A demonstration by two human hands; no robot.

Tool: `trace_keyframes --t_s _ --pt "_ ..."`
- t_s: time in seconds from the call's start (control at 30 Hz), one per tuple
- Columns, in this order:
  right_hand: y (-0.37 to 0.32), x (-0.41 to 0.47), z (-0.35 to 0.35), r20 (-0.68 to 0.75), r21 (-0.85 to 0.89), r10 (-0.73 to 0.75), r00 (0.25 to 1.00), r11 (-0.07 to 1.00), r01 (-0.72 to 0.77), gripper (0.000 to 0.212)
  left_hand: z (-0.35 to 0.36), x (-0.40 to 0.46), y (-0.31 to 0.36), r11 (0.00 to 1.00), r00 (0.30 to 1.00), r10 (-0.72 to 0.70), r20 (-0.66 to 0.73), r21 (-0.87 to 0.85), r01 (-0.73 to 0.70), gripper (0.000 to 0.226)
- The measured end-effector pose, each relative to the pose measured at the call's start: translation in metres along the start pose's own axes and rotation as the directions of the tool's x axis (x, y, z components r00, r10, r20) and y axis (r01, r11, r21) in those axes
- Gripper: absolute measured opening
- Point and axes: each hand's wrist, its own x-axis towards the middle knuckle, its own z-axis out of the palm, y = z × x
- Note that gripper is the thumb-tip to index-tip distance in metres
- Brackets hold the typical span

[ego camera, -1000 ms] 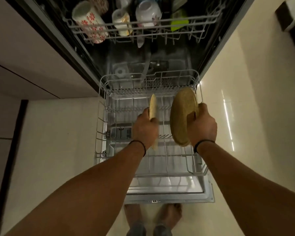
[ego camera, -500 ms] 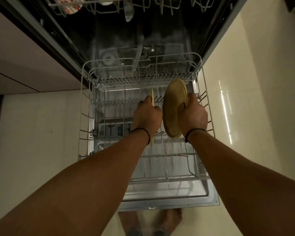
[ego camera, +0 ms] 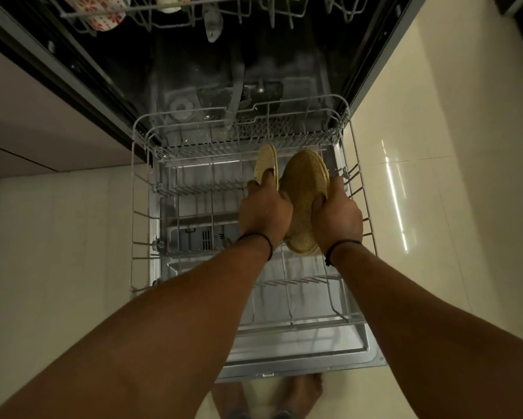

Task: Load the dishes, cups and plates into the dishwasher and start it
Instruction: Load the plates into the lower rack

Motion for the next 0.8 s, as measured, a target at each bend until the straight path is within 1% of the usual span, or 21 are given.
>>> trace_keyframes --t_s 0.07,0.17,0.3,0.47,0.6,0.8 --pt "0.001 0.002 0.001 -0.006 -0.002 -0.010 1.000 1.000 0.010 0.024 0.011 -0.009 -0.002 0.997 0.999 0.027 0.022 0.066 -0.029 0.047" --pt "0.002 0.005 0.000 -0.017 -0.012 -0.021 1.000 1.000 0.021 0.020 0.016 -0.014 0.001 0.994 1.000 0.007 0.002 0.109 -0.008 0.049" --pt "0.005 0.004 0.001 -0.017 -0.013 -0.022 1.000 1.000 0.022 0.024 0.019 -0.026 -0.003 0.998 1.000 -0.019 -0.015 0.058 0.020 0.047" --pt "0.002 0.000 0.000 0.005 0.006 -0.021 1.000 1.000 0.021 0.029 0.027 -0.044 -0.026 0.999 1.000 0.013 -0.007 -0.053 -0.013 0.059" --pt "0.000 -0.003 -0.002 0.022 0.026 -0.016 1.000 1.000 0.016 0.027 0.037 -0.049 -0.036 0.997 0.999 0.041 -0.009 -0.062 -0.041 0.060" --pt "0.002 -0.005 0.000 0.004 0.032 -0.038 0.999 0.999 0.038 0.026 0.041 -0.045 -0.035 0.996 0.999 0.034 -0.023 -0.085 -0.036 0.059"
